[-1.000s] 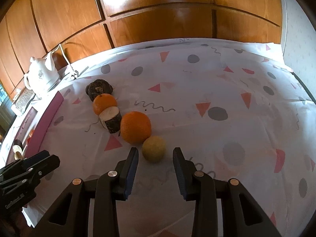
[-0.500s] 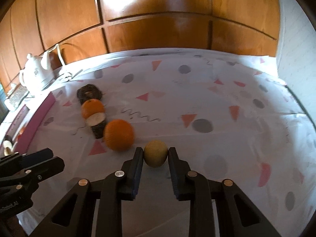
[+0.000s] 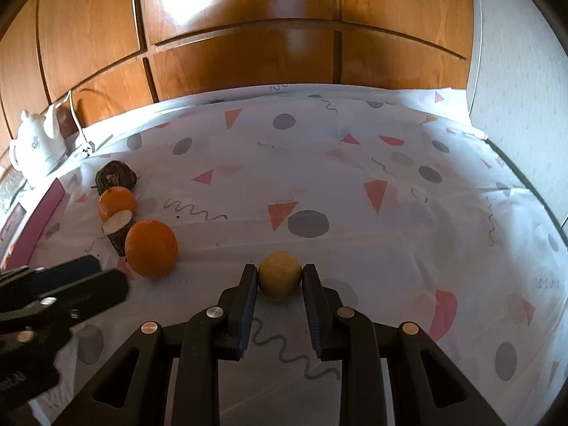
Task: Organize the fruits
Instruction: 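Grasp an orange with the left tool while the right tool grasps a yellow fruit, then carry the orange and yellow fruit with both tools over the tray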
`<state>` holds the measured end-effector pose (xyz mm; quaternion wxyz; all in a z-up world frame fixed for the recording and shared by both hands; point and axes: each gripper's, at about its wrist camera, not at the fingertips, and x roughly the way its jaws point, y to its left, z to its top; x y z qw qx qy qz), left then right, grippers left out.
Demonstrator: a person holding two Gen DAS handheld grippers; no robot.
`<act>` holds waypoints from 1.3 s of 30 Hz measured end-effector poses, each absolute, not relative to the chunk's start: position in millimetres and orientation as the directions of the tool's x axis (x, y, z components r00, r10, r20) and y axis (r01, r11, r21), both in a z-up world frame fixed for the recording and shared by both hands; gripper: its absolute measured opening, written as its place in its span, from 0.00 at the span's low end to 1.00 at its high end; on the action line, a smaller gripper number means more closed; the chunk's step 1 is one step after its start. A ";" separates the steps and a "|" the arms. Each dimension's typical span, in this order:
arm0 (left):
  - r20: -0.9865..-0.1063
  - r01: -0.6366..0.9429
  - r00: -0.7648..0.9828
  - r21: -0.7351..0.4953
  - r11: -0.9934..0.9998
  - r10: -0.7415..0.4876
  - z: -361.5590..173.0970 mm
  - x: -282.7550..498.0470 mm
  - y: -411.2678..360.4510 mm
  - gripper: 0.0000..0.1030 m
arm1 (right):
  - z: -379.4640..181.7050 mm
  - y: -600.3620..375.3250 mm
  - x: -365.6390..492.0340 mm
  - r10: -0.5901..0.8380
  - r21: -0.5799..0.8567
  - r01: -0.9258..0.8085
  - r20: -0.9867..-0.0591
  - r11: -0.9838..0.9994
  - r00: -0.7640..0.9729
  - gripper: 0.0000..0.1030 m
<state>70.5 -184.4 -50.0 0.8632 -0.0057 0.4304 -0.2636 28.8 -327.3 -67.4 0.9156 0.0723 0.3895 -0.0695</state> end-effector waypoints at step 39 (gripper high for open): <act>-0.713 0.267 0.657 -0.083 0.960 -0.245 -62.9 51.9 -103.4 0.35 | -71.6 -323.7 31.7 -0.064 0.082 0.178 -0.727 0.981 0.684 0.26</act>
